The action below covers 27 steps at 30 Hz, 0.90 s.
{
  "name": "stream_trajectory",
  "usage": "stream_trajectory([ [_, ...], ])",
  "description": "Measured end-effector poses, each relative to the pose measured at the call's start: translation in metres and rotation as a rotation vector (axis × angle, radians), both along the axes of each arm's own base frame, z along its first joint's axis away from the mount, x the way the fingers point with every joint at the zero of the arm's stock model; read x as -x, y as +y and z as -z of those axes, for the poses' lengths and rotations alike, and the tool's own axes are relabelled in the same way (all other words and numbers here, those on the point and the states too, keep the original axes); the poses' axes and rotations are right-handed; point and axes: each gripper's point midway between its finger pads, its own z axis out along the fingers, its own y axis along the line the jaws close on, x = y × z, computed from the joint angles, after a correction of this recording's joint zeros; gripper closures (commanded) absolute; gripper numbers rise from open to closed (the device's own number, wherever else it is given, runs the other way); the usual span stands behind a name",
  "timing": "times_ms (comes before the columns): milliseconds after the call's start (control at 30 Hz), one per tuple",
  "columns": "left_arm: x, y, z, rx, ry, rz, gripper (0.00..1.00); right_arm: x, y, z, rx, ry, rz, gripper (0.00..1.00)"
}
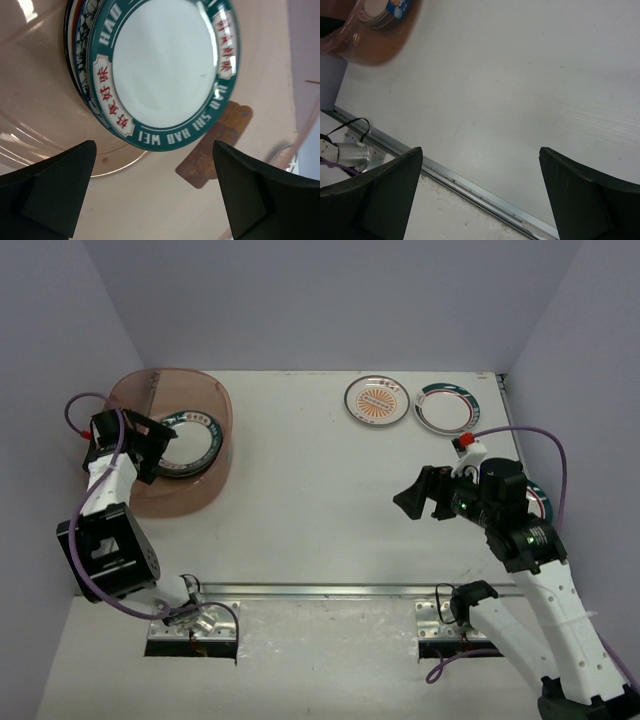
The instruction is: Place the plates into the plastic bin on the countertop
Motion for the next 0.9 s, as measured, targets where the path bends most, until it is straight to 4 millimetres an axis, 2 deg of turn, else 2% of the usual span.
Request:
stream_trajectory([
  [133,0.005,-0.01,0.037,0.079,0.085,0.034,0.0,-0.002,0.007,0.006,-0.024,0.018,-0.02,0.01],
  [167,0.01,-0.014,0.04,0.091,0.093,0.04,0.0,-0.003,0.008,0.005,-0.031,0.01,-0.024,0.01],
  [233,0.016,-0.021,0.03,0.091,0.075,0.059,0.0,-0.006,0.01,0.005,-0.037,-0.003,-0.031,0.01],
  [300,0.019,-0.025,-0.001,0.053,0.001,0.081,0.0,-0.012,0.012,0.005,-0.037,-0.005,-0.035,0.01],
  [367,0.024,-0.033,-0.046,-0.027,-0.115,0.12,0.0,-0.025,0.012,0.014,-0.009,0.013,-0.023,0.01],
  [433,0.036,-0.052,-0.105,-0.134,-0.277,0.18,0.0,-0.047,0.013,0.035,0.052,0.07,0.005,0.01],
  [500,0.053,-0.077,-0.162,-0.233,-0.457,0.254,0.0,-0.075,0.011,0.064,0.166,0.1,0.039,0.01],
  [567,0.079,-0.098,-0.204,-0.33,-0.611,0.318,0.0,-0.099,0.006,0.097,0.341,0.132,0.054,0.01],
  [600,0.093,-0.104,-0.215,-0.375,-0.664,0.332,0.0,-0.114,0.005,0.109,0.435,0.142,0.05,0.01],
  [667,0.115,-0.108,-0.217,-0.451,-0.707,0.346,0.0,-0.16,0.002,0.125,0.621,0.126,0.078,0.01],
  [733,0.122,-0.109,-0.199,-0.474,-0.675,0.36,0.0,-0.21,-0.004,0.135,0.796,0.089,0.124,0.01],
  [833,0.121,-0.111,-0.147,-0.438,-0.554,0.394,0.0,-0.279,-0.028,0.148,1.017,0.051,0.191,0.01],
  [900,0.123,-0.117,-0.12,-0.407,-0.48,0.43,0.0,-0.306,-0.054,0.163,1.135,0.058,0.202,0.01],
])
